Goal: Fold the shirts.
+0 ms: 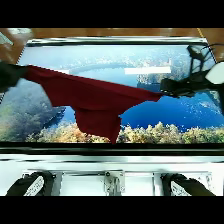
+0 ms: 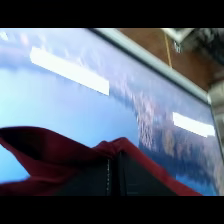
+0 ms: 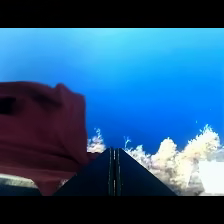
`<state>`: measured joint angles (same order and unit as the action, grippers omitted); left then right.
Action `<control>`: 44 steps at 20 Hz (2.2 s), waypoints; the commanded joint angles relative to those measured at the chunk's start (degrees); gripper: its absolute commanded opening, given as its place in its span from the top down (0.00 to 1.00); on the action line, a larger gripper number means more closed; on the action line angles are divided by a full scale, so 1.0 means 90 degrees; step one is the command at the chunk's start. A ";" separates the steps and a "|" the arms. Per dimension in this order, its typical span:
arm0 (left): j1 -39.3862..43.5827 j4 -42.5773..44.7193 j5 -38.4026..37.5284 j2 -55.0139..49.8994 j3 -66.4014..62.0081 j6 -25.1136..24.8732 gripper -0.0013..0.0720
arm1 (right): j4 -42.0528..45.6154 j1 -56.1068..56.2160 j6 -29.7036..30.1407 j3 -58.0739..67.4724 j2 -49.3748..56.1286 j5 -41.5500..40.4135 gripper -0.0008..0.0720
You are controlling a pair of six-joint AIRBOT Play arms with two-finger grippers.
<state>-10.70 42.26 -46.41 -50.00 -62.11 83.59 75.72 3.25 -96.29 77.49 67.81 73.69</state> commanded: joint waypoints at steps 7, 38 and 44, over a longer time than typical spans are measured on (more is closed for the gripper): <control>0.1795 -0.0199 0.0668 -0.3177 0.0192 0.0410 0.02 | -0.1032 0.0007 -0.0102 -0.0138 0.1528 -0.1032 0.91; 0.2341 -0.1367 0.0554 -0.3594 0.2115 0.0199 0.93 | -0.0561 0.0002 0.0420 -0.0138 0.1528 -0.1093 0.91; 0.2188 -0.1175 0.0466 -0.1362 0.0928 -0.0816 0.94 | -0.1013 0.0000 0.0391 -0.0039 0.1054 -0.1625 0.91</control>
<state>9.93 30.52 -42.98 -71.85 -48.51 80.49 68.47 3.29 -92.60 76.47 79.72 62.15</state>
